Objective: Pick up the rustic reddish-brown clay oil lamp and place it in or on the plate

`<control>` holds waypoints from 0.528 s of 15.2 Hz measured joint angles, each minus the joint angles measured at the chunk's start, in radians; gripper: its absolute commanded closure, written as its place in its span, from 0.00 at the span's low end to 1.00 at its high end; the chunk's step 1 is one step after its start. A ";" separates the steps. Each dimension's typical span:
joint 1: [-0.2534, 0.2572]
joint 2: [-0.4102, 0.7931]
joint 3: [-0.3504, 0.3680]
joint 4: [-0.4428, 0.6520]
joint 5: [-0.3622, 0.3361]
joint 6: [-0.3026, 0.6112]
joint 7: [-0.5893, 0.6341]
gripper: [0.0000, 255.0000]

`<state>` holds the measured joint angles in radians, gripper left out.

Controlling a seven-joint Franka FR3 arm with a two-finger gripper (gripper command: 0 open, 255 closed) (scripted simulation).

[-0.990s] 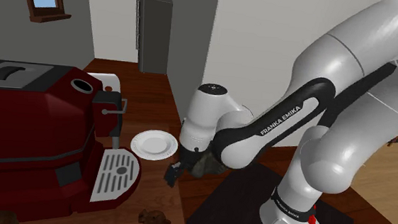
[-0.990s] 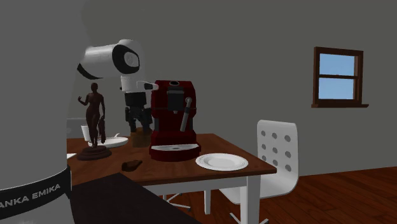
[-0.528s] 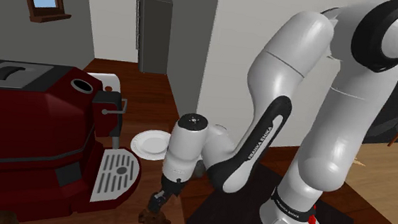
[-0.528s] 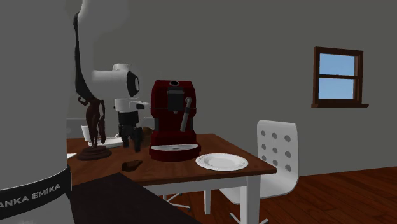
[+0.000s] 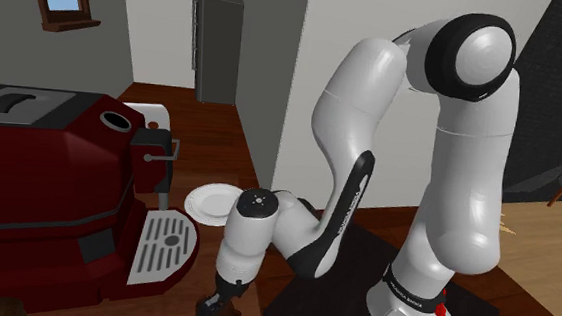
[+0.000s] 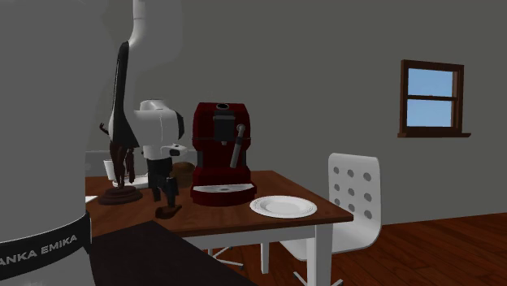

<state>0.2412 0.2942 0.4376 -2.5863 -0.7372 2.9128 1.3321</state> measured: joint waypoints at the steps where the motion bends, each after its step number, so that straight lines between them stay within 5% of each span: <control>1: 0.019 0.021 -0.025 0.014 -0.030 0.007 0.023 0.00; 3: 0.060 0.057 -0.075 0.032 -0.088 0.024 0.072 0.00; 8: 0.070 0.067 -0.090 0.037 -0.106 0.030 0.085 0.00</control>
<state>0.3116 0.3612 0.3472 -2.5495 -0.8429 2.9427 1.4168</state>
